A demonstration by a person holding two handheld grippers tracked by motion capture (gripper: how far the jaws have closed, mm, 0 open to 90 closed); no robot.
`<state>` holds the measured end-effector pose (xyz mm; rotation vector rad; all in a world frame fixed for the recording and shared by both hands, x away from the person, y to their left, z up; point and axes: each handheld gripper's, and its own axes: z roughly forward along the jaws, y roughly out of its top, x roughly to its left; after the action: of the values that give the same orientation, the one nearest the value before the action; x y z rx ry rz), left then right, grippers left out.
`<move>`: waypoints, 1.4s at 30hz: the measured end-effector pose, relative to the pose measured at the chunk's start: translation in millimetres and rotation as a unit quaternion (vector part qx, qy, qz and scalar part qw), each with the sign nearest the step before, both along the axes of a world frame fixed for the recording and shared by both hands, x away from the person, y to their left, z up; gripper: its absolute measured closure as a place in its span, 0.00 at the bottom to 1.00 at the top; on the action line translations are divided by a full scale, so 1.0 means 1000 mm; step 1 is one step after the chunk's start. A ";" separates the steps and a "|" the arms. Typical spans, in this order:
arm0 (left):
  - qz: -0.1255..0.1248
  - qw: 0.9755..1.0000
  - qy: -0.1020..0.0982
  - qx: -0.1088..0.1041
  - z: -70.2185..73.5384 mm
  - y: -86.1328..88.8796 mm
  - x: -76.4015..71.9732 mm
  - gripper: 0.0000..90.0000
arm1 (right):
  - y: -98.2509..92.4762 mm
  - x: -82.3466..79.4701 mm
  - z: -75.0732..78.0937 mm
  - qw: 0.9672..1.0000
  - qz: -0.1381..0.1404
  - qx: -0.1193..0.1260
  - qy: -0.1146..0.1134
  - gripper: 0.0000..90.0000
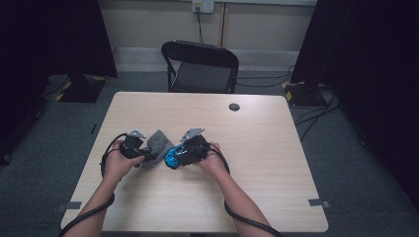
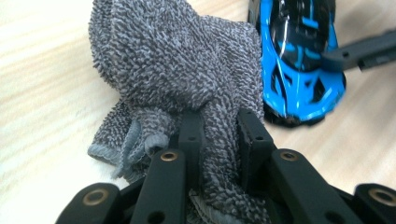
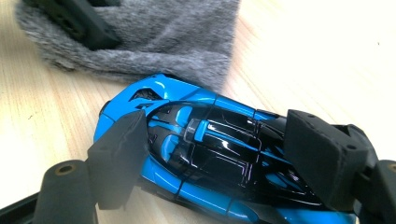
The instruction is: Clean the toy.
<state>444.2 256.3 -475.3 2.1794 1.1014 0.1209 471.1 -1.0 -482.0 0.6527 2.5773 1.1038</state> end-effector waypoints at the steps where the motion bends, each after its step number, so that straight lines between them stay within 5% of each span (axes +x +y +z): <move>1: 0.000 1.000 0.002 0.000 0.000 0.002 -0.003 0.83 | 0.000 0.000 0.000 1.000 0.000 0.002 -0.001 0.24; 12: 0.012 1.000 0.011 -0.016 0.005 0.036 -0.028 0.83 | 0.002 -0.002 0.000 1.000 0.000 0.002 -0.002 0.24; 19: 0.056 0.997 -0.035 -0.034 0.025 0.054 -0.021 0.83 | 0.001 -0.002 -0.001 1.000 -0.002 0.004 -0.002 0.24; 27: 0.078 0.993 -0.059 -0.062 0.031 0.030 0.015 0.82 | 0.001 -0.003 -0.001 1.000 -0.002 0.004 -0.002 0.24; 34: 0.061 0.995 -0.061 -0.042 0.028 -0.001 0.047 0.82 | 0.001 -0.002 -0.001 1.000 0.000 0.006 -0.004 0.24; 42: 0.055 0.996 -0.052 -0.050 0.017 -0.030 0.069 0.82 | 0.000 -0.002 -0.002 1.000 0.001 0.008 -0.006 0.24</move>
<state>513.5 226.5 -457.9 2.0014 1.1446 0.2219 468.7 -0.7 -483.7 0.6468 2.5623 1.1274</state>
